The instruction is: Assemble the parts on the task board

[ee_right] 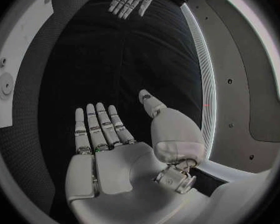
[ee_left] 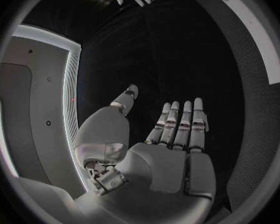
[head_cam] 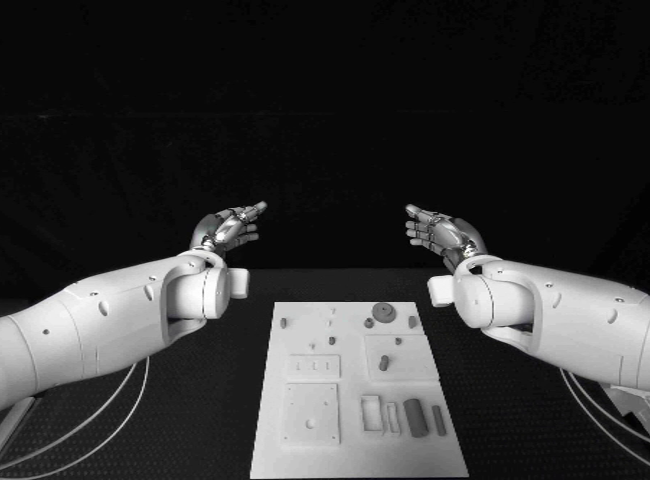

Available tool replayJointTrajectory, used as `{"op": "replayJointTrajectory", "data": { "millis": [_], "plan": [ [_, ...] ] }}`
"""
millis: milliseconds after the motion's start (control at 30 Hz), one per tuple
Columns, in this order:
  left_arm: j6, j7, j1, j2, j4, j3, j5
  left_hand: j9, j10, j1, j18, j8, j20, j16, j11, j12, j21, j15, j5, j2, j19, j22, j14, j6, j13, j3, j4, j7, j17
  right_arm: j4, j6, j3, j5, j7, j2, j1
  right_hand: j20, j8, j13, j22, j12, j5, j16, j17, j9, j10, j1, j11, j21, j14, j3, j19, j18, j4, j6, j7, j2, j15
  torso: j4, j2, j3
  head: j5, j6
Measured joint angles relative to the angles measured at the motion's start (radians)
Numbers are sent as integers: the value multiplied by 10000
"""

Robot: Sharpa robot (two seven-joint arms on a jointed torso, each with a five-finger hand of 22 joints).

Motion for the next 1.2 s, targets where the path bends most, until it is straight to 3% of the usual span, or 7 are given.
{"op": "replayJointTrajectory", "data": {
  "millis": [133,267,433,500,667,833,1200],
  "plan": [
    [769,-680,449,282,-946,-219,-15,87,98,108,1,36,30,27,33,0,43,22,0,-8,63,113,59,64,7,39,-30,35,96,-876,1171,-255,-98,-731,203,482,55,121,15,236,67,39,153,103,90,247,419,34,31,214,95,302,55,-364,141,28,-44,19,-1,1,-4,1,-3],
    [1328,-1174,660,425,-1428,-333,-29,92,153,108,1,36,30,49,88,23,43,22,0,-8,63,130,60,99,18,39,-30,70,107,-1367,2081,-414,-188,-1296,327,732,125,281,36,346,145,39,354,213,154,538,817,66,32,560,216,623,152,-693,353,43,-106,102,-1,1,-4,2,-4],
    [1719,-1508,726,472,-1584,-384,-54,123,352,217,-1,111,-73,228,183,88,131,40,0,101,245,187,337,226,44,39,-30,198,168,-1653,2778,-477,-344,-1730,407,861,165,465,57,347,262,39,630,333,223,990,1252,128,75,1175,410,1130,307,-1014,679,64,-190,193,-1,1,-9,2,-5],
    [1921,-1531,733,464,-1539,-548,-103,165,665,270,0,246,-178,465,269,234,332,56,0,154,624,265,750,438,101,100,-91,335,252,-2244,2835,-487,-1510,-1761,670,821,180,556,66,347,354,39,748,383,253,1241,1455,152,75,1471,488,1361,466,-1126,859,79,-229,218,-1,-10,-24,-26,-17],
    [2253,-1537,685,255,-1243,-586,-261,285,2308,663,151,762,-500,1297,480,1003,860,-3,42,309,1707,469,2348,1611,420,341,-332,577,550,-2682,2817,-484,-4442,-1820,739,807,194,785,118,346,582,39,1074,553,314,1988,1987,191,147,2340,677,2063,715,-1320,1427,150,-352,168,-3,-21,-68,-52,-24],
    [2577,-1546,700,-124,-866,-578,-728,191,3563,1966,386,1050,-917,2049,285,1395,1507,-451,74,639,3049,753,3929,2788,599,1345,-926,593,968,-2700,2996,-477,-6805,-2128,750,806,209,957,135,337,720,38,1355,783,365,2723,2430,180,263,3172,1022,2818,959,-1365,2015,240,-566,-25,-1,11,-62,-47,11],
    [3038,-1622,727,-932,630,-548,-1429,-22,4525,2700,352,1049,-1376,2584,33,1452,2017,-856,74,-160,3976,1120,5012,3492,735,1674,-1072,465,1612,-2324,3159,-476,-10763,-2564,660,810,-183,1074,388,347,1114,38,2352,1911,495,4526,2959,-314,973,5415,1255,5163,1404,-1429,3059,417,-912,-985,129,324,7,-87,140]
  ]
}}
